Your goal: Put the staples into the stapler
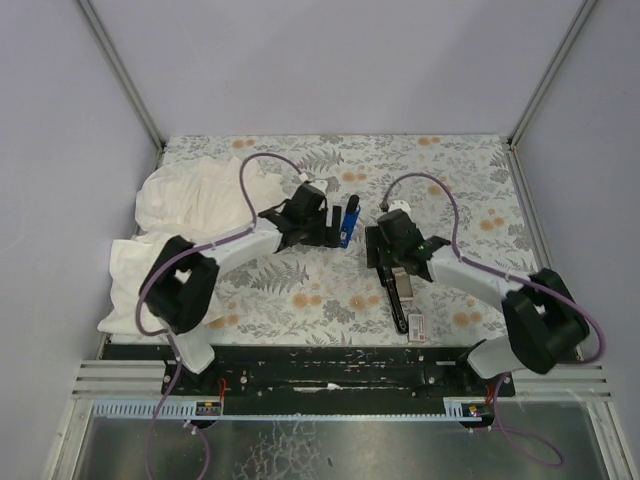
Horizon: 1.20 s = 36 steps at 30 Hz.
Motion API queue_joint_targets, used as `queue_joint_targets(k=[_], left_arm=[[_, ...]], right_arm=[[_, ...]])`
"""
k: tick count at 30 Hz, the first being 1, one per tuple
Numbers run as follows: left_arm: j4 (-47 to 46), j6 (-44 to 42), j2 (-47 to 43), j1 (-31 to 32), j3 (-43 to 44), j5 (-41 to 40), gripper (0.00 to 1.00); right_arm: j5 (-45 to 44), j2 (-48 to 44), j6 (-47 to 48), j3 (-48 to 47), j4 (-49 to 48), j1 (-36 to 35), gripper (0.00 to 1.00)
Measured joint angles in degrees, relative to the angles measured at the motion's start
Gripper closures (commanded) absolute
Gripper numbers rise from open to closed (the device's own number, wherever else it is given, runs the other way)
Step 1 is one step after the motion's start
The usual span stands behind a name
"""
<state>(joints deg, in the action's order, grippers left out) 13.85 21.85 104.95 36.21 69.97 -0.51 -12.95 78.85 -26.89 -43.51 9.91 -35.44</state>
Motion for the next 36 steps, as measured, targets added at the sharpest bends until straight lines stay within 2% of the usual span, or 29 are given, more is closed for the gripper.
queue_joint_targets(k=[6,11,18,23,26,28,32,36], left_arm=[[-0.26,0.42,-15.89,-4.00,-11.37,-1.01,0.16],[0.50,1.01,-26.18,-5.68,-18.01,-2.19,0.14],[4.57,1.86,-39.95,-6.23,-21.97,-3.58,0.13],[7.65,1.99,-45.27,-6.29,-22.08,-4.52,0.13],[8.52,1.97,-47.56,-6.32,-22.84,-4.70,0.13],[8.90,1.75,-48.87,-6.32,-23.56,-4.66,0.13],[9.25,0.15,-49.94,-6.32,-24.41,-2.71,0.16],[8.61,-2.34,-50.07,-6.16,-25.16,2.43,0.19]], right_arm=[[-0.17,14.29,4.87,-11.47,-2.16,1.81,0.19],[0.57,21.49,8.13,-16.28,-2.93,2.49,0.21],[5.42,23.58,10.01,-15.74,-3.54,2.49,0.26],[11.98,21.77,10.01,-13.11,-6.88,1.64,0.29],[16.02,20.76,9.94,-11.56,-8.57,-1.51,0.29],[18.47,20.31,9.66,-10.69,-9.73,-4.98,0.27],[23.65,18.53,7.72,-8.63,-11.34,-11.67,0.12],[23.67,12.96,6.34,-7.37,-9.27,-12.63,0.05]])
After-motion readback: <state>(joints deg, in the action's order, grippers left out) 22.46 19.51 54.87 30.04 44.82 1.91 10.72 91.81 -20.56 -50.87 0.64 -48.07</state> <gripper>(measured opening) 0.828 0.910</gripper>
